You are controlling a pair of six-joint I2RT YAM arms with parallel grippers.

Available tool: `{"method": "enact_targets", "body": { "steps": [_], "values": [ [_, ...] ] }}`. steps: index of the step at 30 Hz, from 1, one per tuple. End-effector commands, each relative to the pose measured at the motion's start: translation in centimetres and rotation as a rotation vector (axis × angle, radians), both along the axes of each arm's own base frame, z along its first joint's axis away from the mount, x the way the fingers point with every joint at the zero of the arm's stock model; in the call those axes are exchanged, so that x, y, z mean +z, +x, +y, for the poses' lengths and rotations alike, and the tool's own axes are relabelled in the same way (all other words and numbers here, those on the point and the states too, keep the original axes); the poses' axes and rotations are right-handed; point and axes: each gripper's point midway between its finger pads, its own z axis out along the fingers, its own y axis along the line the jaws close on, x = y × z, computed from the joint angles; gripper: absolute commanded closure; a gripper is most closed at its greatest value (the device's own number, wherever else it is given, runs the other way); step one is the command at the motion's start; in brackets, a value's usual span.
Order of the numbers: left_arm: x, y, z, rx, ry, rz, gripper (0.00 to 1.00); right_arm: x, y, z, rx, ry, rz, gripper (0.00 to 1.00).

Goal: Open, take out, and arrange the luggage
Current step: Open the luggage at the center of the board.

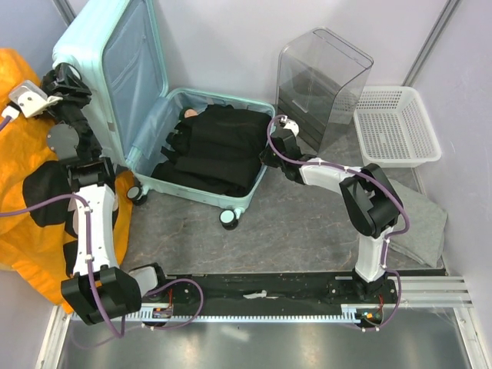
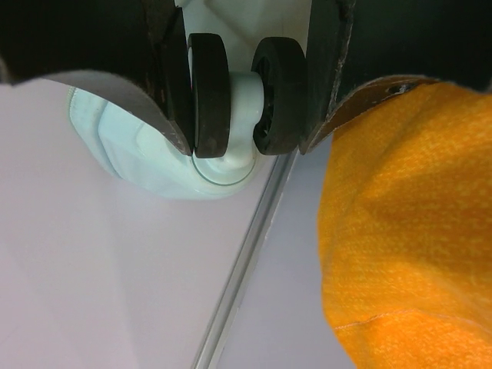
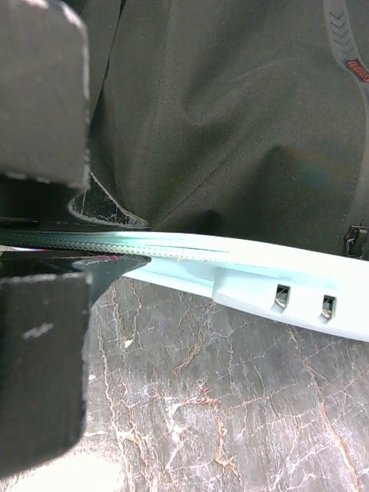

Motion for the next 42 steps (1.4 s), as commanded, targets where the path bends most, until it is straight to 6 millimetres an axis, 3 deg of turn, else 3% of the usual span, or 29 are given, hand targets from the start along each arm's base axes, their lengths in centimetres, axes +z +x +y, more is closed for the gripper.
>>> {"method": "enact_targets", "body": {
  "steps": [1, 9, 19, 22, 23, 29, 42],
  "values": [
    [-4.5, 0.7, 4.1, 0.190, 0.008, 0.200, 0.98, 2.3, -2.5, 10.3, 0.332, 0.129, -0.154, 1.00],
    [-5.0, -1.0, 4.4, 0.217, -0.001, 0.188, 0.99, 2.5, -1.8, 13.1, 0.367, 0.144, -0.160, 1.00],
    [-4.7, -4.7, 5.3, 0.359, 0.042, 0.196, 0.98, 2.3, -1.0, 14.9, 0.394, 0.131, -0.173, 1.00],
    [-3.9, -5.0, 4.6, 0.337, 0.082, 0.188, 0.88, 1.9, -0.9, 15.0, 0.395, 0.126, -0.167, 1.00],
    [-3.1, -5.2, 4.5, 0.340, 0.084, 0.178, 0.77, 1.8, -0.9, 15.0, 0.397, 0.123, -0.164, 1.00],
    [-1.5, -4.9, 4.4, 0.329, 0.095, 0.181, 0.40, 2.3, -0.9, 15.0, 0.399, 0.118, -0.174, 1.00],
    [4.5, -4.4, 3.1, 0.250, 0.114, 0.074, 0.18, 2.0, -1.2, 15.0, 0.407, 0.114, -0.164, 0.99]
  ]
}}
